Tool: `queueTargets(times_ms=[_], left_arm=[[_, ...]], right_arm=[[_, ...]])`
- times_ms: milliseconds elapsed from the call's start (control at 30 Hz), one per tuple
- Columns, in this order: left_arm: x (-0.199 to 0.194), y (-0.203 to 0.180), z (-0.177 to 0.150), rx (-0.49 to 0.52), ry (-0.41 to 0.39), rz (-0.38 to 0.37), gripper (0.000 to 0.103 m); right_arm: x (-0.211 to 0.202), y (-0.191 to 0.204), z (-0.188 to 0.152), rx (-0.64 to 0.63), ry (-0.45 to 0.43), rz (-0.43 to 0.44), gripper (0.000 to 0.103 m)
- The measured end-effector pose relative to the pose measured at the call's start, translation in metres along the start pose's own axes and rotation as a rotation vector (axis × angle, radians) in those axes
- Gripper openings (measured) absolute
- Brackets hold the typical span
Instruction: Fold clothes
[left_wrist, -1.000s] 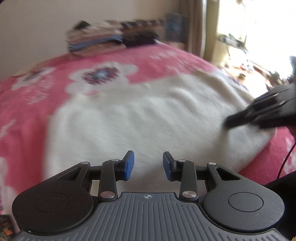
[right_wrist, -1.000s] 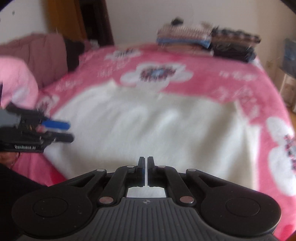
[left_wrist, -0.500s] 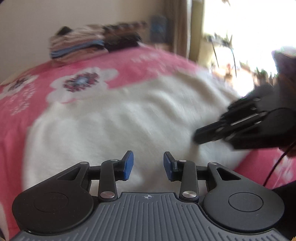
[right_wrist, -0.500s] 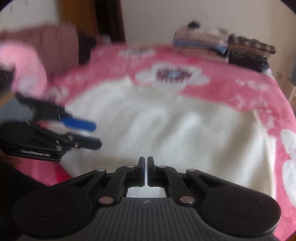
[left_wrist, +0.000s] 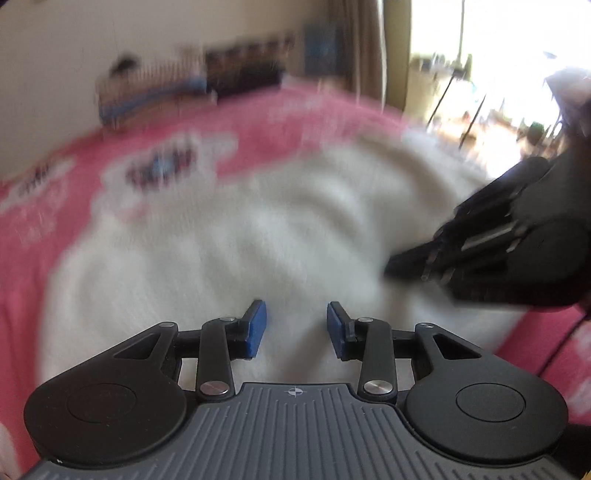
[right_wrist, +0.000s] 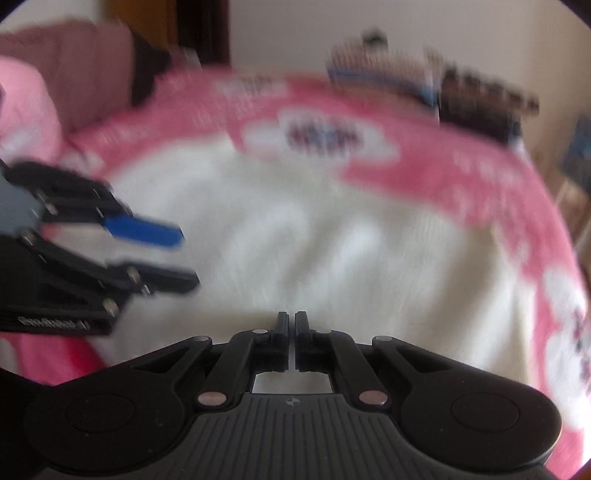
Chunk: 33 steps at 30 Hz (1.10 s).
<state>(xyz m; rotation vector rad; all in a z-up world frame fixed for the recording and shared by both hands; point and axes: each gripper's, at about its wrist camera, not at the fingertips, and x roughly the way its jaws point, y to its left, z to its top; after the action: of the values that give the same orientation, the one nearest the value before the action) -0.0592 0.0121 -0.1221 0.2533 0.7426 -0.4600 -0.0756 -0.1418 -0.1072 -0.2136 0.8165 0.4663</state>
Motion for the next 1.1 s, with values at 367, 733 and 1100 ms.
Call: queueTargets(times_ms=[367, 733, 1100], left_arm=[[-0.004, 0.03, 0.019, -0.133, -0.02, 0.048, 0.037], [-0.008, 0.028, 0.026, -0.116, -0.065, 0.099, 0.039], [0.022, 0.04, 0.014, -0.188, -0.009, 0.175, 0.04]], right_arm=[[-0.007, -0.024, 0.028, 0.169, -0.059, 0.017, 0.003], [0.012, -0.046, 0.032, 0.261, -0.006, 0.051, 0.007], [0.042, -0.024, 0.038, 0.13, 0.045, -0.016, 0.025]])
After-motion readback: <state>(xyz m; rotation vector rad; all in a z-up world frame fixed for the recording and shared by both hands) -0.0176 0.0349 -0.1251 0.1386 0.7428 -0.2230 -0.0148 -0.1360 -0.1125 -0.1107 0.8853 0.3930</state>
